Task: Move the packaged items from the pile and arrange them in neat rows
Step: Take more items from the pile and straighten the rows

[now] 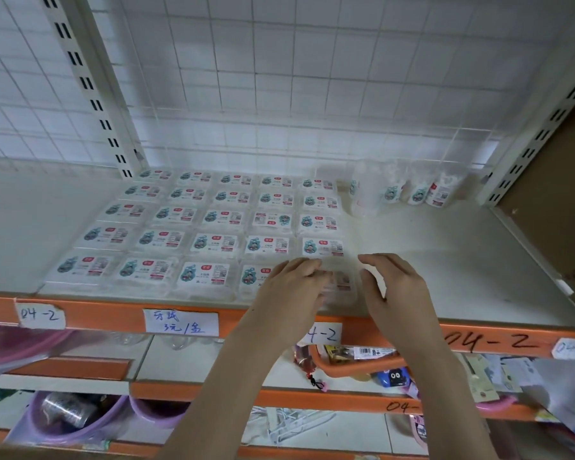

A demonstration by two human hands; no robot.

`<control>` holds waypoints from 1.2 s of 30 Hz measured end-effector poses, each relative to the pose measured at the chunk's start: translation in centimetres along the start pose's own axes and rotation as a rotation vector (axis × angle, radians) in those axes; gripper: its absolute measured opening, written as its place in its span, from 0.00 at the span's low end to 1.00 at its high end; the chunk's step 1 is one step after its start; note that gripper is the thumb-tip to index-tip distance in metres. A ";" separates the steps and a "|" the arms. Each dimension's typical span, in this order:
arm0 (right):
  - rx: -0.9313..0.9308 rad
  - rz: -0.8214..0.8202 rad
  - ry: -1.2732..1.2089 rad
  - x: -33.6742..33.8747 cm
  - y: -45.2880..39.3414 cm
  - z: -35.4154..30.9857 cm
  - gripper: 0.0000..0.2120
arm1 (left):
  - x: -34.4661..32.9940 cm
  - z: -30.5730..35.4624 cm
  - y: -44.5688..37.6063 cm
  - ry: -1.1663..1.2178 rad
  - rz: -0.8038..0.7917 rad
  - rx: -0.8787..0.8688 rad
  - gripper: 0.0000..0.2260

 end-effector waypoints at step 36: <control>0.394 -0.500 -0.290 -56.6 -5.1 -58.4 0.12 | 7.4 -63.9 53.2 0.011 0.226 1.271 0.09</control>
Point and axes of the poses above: each hand's wrist, its own y-axis away from the middle knuckle, its own x-axis out of the back of the hand, z = x × y, the point moved 2 cm from there along -y, towards the middle knuckle, and after that the axes turned 10 degrees about -y, right-handed, at the moved point
